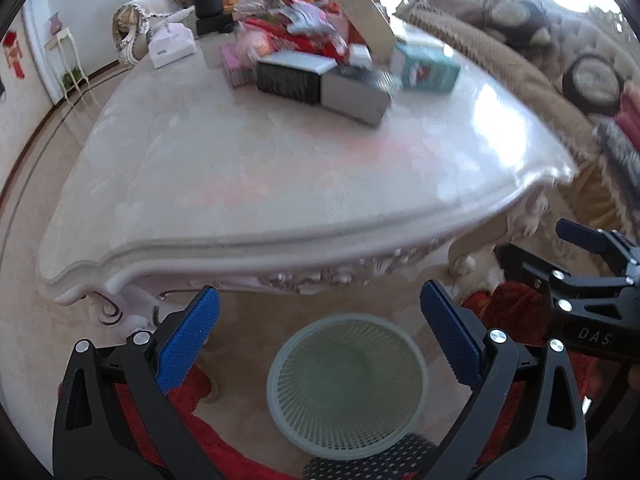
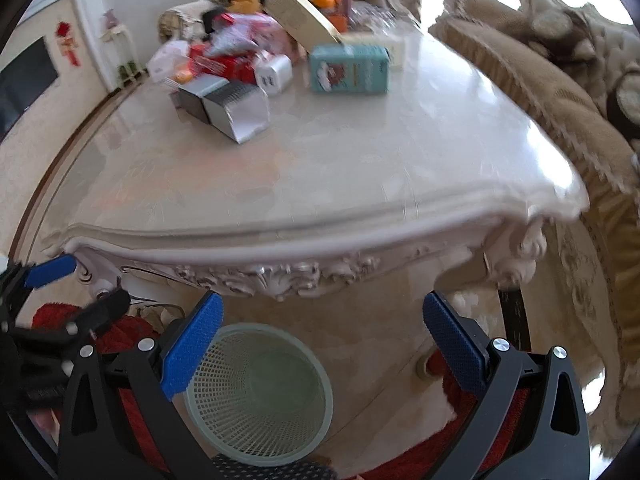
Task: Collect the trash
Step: 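Grasp the silver box with the left tool while the right tool grasps the teal box, then carry both boxes to the green wastebasket and open both tools to drop them, then grasp the orange-filled plastic bag with the left tool while the right tool grasps the black box, then carry the bag and black box to the wastebasket and release both, then move both tools back over the table toward the next items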
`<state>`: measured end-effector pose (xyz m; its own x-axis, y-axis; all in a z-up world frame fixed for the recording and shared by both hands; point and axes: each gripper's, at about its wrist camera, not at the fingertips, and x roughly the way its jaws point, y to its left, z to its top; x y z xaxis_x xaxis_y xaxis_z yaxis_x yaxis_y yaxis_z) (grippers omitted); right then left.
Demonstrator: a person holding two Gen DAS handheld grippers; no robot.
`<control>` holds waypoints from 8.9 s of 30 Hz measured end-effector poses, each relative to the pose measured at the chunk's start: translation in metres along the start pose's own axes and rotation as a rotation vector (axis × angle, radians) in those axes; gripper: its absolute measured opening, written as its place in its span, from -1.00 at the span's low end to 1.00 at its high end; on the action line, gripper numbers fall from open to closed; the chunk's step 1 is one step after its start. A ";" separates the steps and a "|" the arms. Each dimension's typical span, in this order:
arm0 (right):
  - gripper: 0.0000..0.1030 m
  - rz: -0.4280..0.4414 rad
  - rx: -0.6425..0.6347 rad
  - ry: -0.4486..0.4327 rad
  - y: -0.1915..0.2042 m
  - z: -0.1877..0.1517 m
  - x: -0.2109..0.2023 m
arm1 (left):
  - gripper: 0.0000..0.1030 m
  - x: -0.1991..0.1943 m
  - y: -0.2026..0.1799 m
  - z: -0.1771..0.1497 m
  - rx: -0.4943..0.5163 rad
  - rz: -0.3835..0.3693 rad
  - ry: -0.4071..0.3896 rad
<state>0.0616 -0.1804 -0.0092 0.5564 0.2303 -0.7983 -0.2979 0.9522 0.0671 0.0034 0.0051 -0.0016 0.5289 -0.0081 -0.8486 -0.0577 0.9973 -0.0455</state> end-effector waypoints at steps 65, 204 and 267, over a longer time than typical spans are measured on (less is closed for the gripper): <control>0.68 0.247 0.066 -0.171 -0.052 0.103 0.013 | -0.21 0.016 0.063 0.092 -0.224 -0.090 -0.082; -0.26 0.294 -0.203 0.408 0.063 -0.144 0.110 | -0.27 0.130 0.008 -0.162 -0.021 -0.201 0.427; 0.67 -0.008 0.097 -0.220 -0.043 0.116 0.068 | 0.48 0.106 0.077 0.161 -0.264 0.135 -0.092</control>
<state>0.2021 -0.1822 0.0028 0.7170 0.2509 -0.6503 -0.2231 0.9665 0.1268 0.1910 0.0926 -0.0100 0.5749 0.1421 -0.8058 -0.3444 0.9353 -0.0808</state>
